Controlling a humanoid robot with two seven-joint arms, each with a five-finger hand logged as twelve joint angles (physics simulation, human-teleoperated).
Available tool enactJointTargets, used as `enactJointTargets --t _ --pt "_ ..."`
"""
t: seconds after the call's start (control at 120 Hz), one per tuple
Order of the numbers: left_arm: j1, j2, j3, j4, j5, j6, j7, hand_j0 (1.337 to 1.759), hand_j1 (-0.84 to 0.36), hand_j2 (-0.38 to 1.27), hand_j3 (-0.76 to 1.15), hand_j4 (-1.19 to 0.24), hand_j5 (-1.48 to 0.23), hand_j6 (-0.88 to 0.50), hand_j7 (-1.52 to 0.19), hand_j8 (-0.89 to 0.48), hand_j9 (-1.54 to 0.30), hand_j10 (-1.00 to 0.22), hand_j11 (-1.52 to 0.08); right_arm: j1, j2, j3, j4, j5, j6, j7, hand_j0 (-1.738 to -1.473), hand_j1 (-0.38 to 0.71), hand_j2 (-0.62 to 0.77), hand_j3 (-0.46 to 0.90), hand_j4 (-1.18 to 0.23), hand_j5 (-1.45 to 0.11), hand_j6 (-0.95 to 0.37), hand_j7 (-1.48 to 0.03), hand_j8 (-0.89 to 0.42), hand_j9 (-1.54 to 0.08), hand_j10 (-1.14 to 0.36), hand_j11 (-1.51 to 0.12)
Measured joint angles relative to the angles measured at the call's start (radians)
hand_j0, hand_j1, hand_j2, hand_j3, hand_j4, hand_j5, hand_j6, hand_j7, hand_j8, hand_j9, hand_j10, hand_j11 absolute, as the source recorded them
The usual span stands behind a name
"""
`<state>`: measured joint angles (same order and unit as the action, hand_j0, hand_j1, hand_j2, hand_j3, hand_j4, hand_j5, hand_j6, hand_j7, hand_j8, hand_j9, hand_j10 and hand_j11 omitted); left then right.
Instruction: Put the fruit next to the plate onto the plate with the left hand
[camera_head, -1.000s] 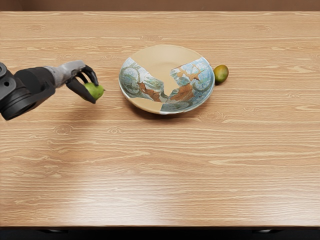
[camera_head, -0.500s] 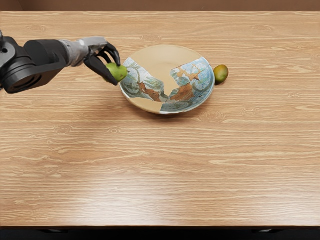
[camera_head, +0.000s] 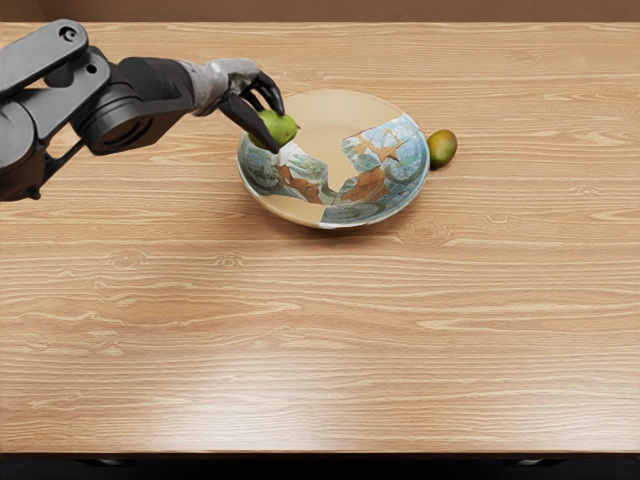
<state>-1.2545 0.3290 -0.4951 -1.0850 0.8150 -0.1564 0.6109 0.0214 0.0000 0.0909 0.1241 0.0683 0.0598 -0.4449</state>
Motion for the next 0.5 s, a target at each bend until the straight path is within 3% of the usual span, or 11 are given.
enactJointTargets --t 0.242,0.25,0.3,0.367,0.5 --pt "-0.009 -0.057 0.003 0.114 0.009 -0.002 0.0 1.652 -0.36 0.43 0.0 -0.8 -1.22 -0.25 -1.15 -0.28 -1.13 -0.53 -1.13 0.003 0.0 0.002 0.0 0.001 0.0 0.0 -1.658 -0.35 0.0 0.0 0.0 0.0 0.0 0.0 0.0 0.0 0.0 0.0" --pt "-0.012 -0.061 0.003 0.118 0.008 -0.001 0.0 1.652 -0.36 0.44 0.0 -0.81 -1.2 -0.3 -1.15 -0.28 -1.13 -0.53 -1.13 0.003 0.0 0.002 0.0 0.001 0.0 0.0 -1.658 -0.35 0.0 0.0 0.0 0.0 0.0 0.0 0.0 0.0 0.0 0.0" --pt "-0.02 -0.072 0.003 0.137 0.009 -0.001 0.0 1.652 -0.38 0.53 0.0 -0.8 -1.2 -0.28 -1.15 -0.29 -1.13 -0.56 -1.13 0.003 0.0 0.002 0.0 0.001 0.0 0.0 -1.658 -0.35 0.0 0.0 0.0 0.0 0.0 0.0 0.0 0.0 0.0 0.0" --pt "-0.036 -0.1 0.003 0.16 0.012 -0.001 0.0 1.652 -0.37 0.53 0.0 -0.81 -1.19 -0.3 -1.15 -0.31 -1.13 -0.59 -1.13 0.003 0.0 0.001 0.0 0.001 0.0 0.0 -1.658 -0.35 0.0 0.0 0.0 0.0 0.0 0.0 0.0 0.0 0.0 0.0" --pt "-0.058 -0.143 0.008 0.212 0.013 0.001 0.0 1.654 -0.41 0.66 0.0 -0.82 -1.16 -0.4 -1.13 -0.44 -1.12 -0.69 -1.12 0.003 0.0 0.001 -0.001 0.001 -0.001 0.0 -1.658 -0.35 0.0 0.0 0.0 0.0 0.0 0.0 0.0 0.0 0.0 0.0"
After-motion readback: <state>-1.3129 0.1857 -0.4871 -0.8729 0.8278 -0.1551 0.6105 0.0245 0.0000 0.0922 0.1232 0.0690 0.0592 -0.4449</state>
